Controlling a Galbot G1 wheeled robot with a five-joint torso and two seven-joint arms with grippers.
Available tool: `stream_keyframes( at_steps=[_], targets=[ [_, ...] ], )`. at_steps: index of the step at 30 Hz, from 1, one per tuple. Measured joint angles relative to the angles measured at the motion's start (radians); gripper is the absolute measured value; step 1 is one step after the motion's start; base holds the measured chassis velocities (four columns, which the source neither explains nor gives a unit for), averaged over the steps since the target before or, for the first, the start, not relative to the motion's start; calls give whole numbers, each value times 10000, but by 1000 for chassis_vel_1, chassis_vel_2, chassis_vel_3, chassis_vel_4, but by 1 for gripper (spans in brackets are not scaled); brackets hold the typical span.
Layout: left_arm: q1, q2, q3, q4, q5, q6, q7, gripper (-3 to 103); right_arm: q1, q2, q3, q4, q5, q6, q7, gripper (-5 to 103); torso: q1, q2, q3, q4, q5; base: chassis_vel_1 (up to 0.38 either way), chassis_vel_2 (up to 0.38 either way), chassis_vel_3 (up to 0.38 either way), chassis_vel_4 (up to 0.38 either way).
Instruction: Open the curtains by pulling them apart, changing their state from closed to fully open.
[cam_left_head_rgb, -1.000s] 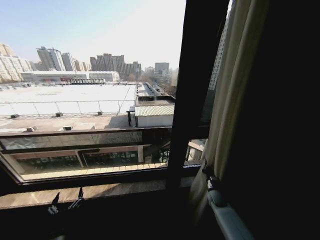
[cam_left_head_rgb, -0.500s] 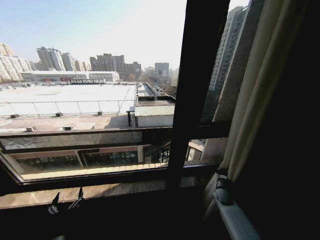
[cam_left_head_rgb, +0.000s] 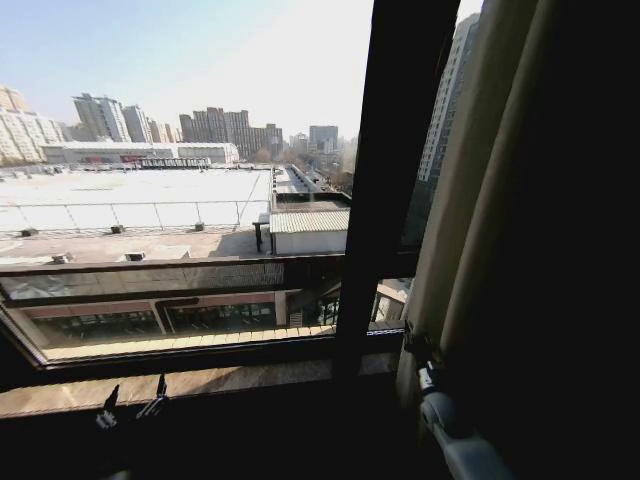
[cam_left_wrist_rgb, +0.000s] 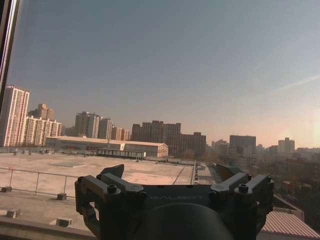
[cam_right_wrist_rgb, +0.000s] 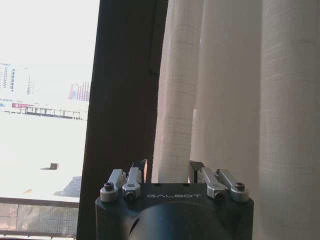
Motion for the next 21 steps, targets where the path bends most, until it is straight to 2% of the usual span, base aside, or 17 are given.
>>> stream_keyframes(
  at_steps=[4,6,8,9,13,21],
  targets=[
    [0,0,0,0,0,0,0,100,-645,9,-8,667,50,332,-261,62,0,0,0,1,-1,0,0,0,0],
    [0,0,0,0,0,0,0,100,-764,17,-18,796,40,365,-263,62,0,0,0,1,0,0,0,0,0],
    [0,0,0,0,0,0,0,100,-1039,26,-31,1134,-14,421,-260,73,0,0,-1,0,0,0,0,0,0],
    [0,0,0,0,0,0,0,100,-1039,26,-31,1134,-14,421,-260,73,0,0,-1,0,0,0,0,0,0],
    [0,0,0,0,0,0,0,100,-1475,40,-17,1711,-114,488,-224,94,0,0,-1,0,0,0,0,0,0],
    [0,0,0,1,0,0,0,100,-1639,68,-8,1985,-281,487,-147,100,0,0,0,0,1,0,0,0,0]
  ],
)
